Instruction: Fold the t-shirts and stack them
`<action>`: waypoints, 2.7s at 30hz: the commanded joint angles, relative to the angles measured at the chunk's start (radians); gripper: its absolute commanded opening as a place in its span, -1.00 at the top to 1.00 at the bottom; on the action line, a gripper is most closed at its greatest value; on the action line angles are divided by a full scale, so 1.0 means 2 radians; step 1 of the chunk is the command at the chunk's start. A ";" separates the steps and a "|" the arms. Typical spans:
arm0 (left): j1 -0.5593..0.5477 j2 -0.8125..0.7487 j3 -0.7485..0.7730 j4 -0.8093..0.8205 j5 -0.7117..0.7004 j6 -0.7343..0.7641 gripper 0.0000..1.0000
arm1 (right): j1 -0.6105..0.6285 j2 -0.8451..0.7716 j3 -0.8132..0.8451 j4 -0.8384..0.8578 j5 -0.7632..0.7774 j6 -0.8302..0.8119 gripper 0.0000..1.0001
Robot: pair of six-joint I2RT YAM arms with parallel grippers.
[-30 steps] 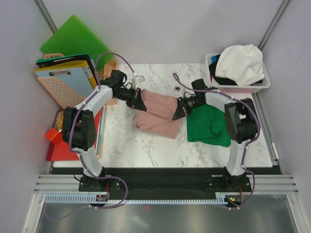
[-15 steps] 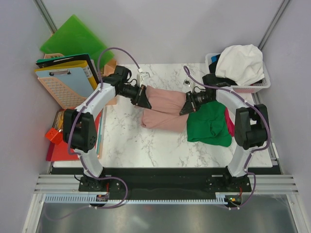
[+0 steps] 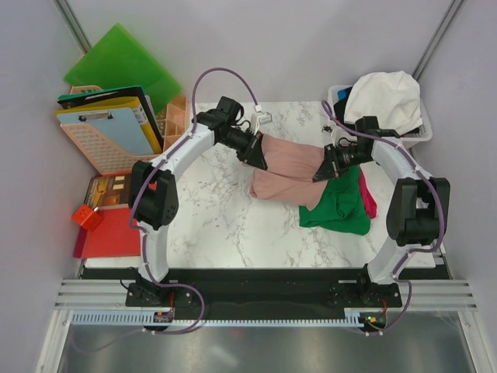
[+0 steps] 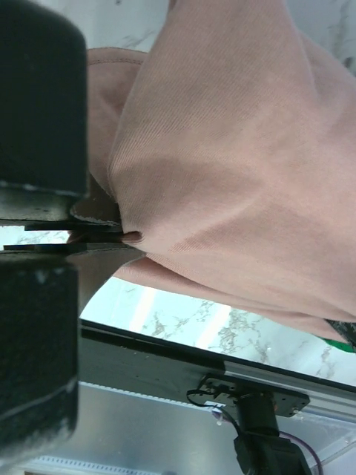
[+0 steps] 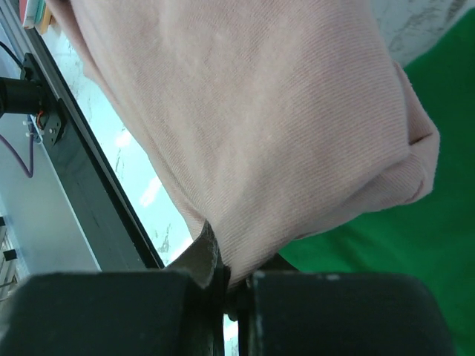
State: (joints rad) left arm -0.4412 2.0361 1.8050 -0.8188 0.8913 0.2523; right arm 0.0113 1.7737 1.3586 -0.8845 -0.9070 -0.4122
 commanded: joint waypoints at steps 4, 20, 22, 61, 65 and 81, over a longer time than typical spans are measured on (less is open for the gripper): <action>-0.009 0.043 0.068 -0.032 -0.008 -0.004 0.95 | -0.062 -0.033 0.036 -0.079 0.021 -0.078 1.00; -0.068 0.127 0.158 -0.056 -0.010 -0.009 0.95 | -0.164 0.009 0.139 -0.220 0.019 -0.180 1.00; -0.077 0.143 0.172 -0.060 -0.010 -0.012 0.95 | -0.174 0.007 0.139 -0.227 0.025 -0.190 1.00; -0.140 0.254 0.220 -0.084 -0.064 0.015 0.95 | -0.263 0.061 0.068 -0.256 0.045 -0.302 0.99; -0.131 0.247 0.223 -0.078 -0.073 0.015 0.95 | -0.265 0.037 0.049 -0.213 0.052 -0.285 1.00; -0.093 0.237 0.245 -0.075 -0.099 0.020 0.95 | -0.261 0.041 0.065 -0.059 0.092 -0.184 1.00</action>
State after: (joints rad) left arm -0.7181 2.5202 2.2887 -0.7876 0.8543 0.2333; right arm -0.4629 1.8793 1.4117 -1.2095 -0.8391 -0.7967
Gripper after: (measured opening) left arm 0.053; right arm 0.034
